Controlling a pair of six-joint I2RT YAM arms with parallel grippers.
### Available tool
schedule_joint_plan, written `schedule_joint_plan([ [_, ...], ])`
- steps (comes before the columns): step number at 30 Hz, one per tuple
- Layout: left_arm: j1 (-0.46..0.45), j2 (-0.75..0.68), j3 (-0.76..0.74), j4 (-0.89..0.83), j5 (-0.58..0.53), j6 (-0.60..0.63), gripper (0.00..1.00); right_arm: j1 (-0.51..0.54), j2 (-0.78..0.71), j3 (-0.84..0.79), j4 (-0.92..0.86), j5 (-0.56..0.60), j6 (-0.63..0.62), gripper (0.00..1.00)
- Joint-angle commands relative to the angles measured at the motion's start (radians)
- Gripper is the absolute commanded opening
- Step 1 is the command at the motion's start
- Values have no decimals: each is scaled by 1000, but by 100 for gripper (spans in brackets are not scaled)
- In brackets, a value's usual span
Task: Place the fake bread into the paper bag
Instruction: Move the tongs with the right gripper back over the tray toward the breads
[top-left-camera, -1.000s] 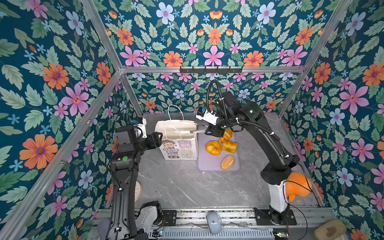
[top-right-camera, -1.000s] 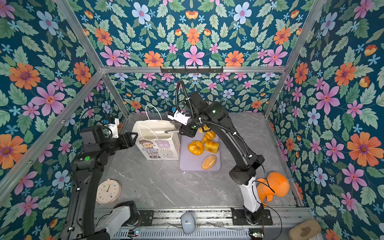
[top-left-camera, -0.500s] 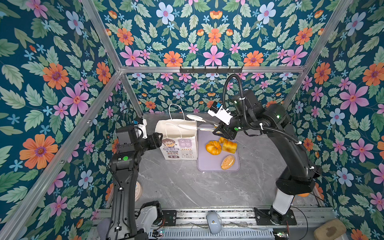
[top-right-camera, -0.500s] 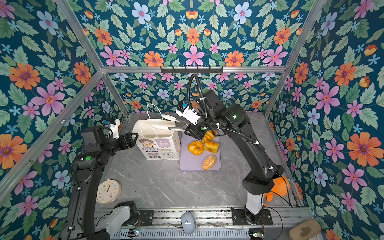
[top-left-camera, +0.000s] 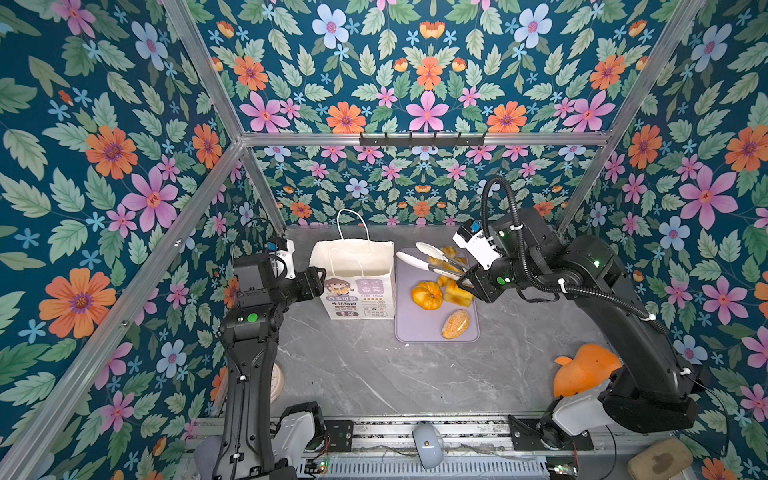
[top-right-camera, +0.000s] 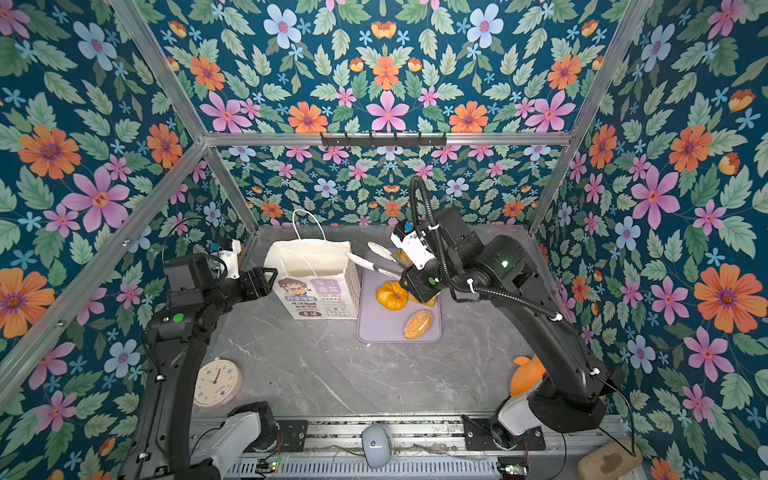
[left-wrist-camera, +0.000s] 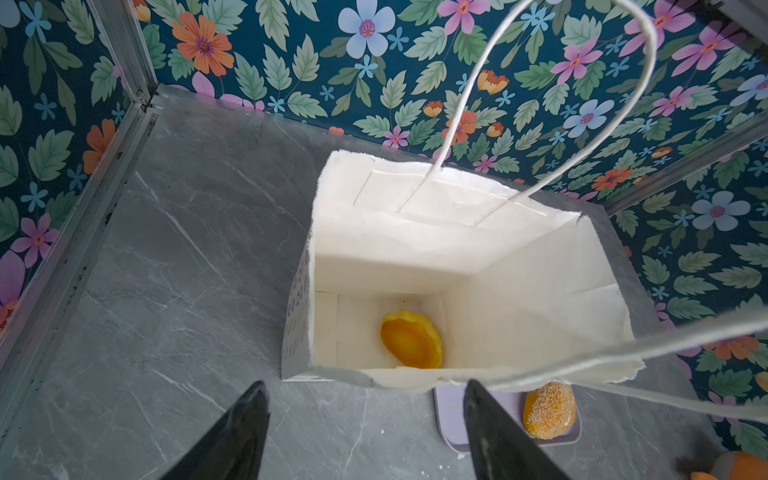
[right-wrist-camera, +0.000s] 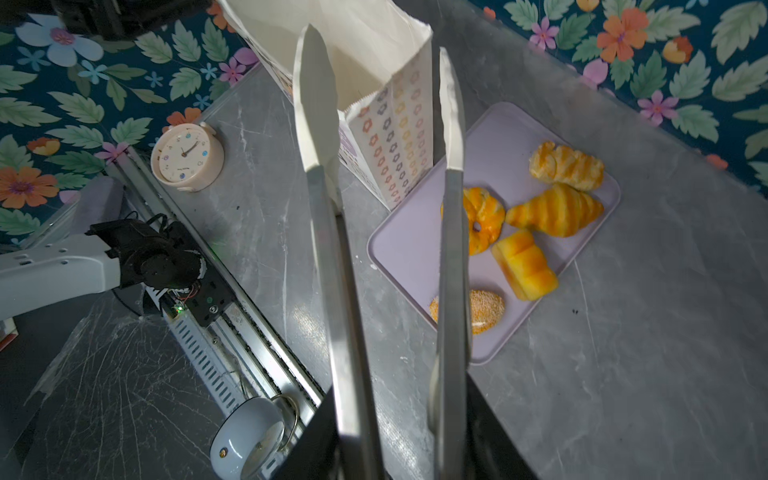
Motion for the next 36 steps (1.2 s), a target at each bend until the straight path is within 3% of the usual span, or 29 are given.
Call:
schedule_joint_plan([
  [1,-1,-5,-5,25,8,11,75,1,-66,-118,88,40,112,38],
  [7,-1,-9,-12,25,6,18,75,1,-145,-299,98,31,246,37],
  [22,-1,-21,-26,29,11,21,75,1,-206,-493,38,45,602,39],
  [36,-1,-30,-43,38,15,25,75,11,-208,-656,-7,67,768,39],
])
